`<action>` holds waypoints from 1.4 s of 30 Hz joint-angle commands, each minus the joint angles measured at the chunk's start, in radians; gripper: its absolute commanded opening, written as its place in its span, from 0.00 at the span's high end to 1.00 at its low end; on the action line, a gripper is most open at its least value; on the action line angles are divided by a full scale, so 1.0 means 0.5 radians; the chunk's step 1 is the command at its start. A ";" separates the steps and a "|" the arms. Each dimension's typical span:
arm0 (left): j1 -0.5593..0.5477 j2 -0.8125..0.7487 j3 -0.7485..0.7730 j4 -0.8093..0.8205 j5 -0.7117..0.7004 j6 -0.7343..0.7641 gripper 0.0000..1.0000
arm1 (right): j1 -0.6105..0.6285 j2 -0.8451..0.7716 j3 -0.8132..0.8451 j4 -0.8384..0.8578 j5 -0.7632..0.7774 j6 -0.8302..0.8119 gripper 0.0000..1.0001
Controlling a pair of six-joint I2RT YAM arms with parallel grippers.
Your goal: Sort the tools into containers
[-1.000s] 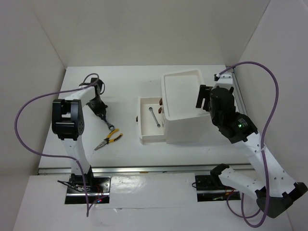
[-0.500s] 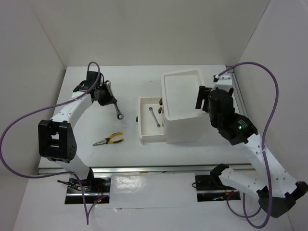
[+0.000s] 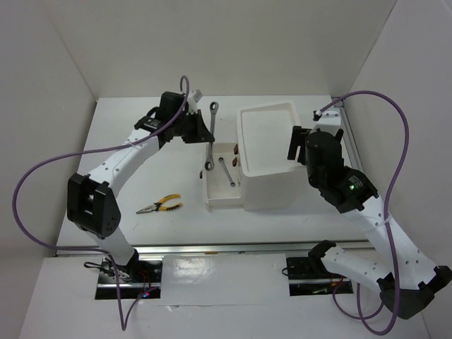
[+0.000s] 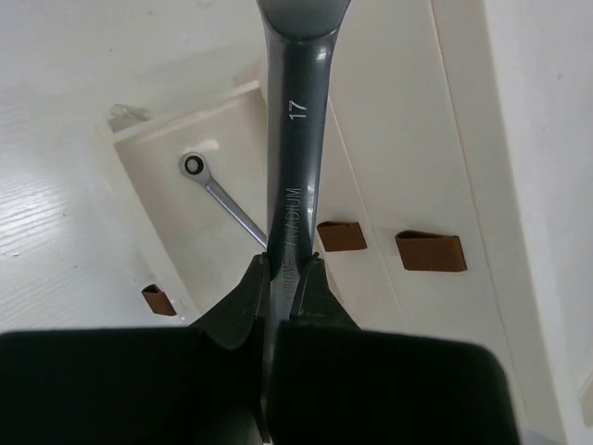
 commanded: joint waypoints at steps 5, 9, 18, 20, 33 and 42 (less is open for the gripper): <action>-0.168 0.194 0.066 -0.034 -0.090 0.278 1.00 | 0.020 -0.050 0.069 -0.026 0.071 -0.016 0.19; -0.230 0.295 0.041 -0.031 -0.118 0.312 1.00 | 0.020 -0.050 0.069 -0.026 0.034 -0.016 0.19; -0.358 0.415 0.087 -0.132 -0.299 0.272 0.69 | 0.038 -0.050 0.069 -0.008 0.034 -0.016 0.19; -0.359 0.363 0.087 -0.160 -0.326 0.248 0.42 | 0.038 -0.050 0.069 -0.008 0.034 -0.016 0.19; -0.147 -0.088 -0.210 -0.384 -1.219 -0.454 0.41 | 0.038 -0.032 0.050 0.011 0.034 -0.016 0.19; -0.092 0.354 -0.309 -0.185 -1.067 -0.320 1.00 | 0.038 -0.014 0.050 0.011 0.034 -0.016 0.19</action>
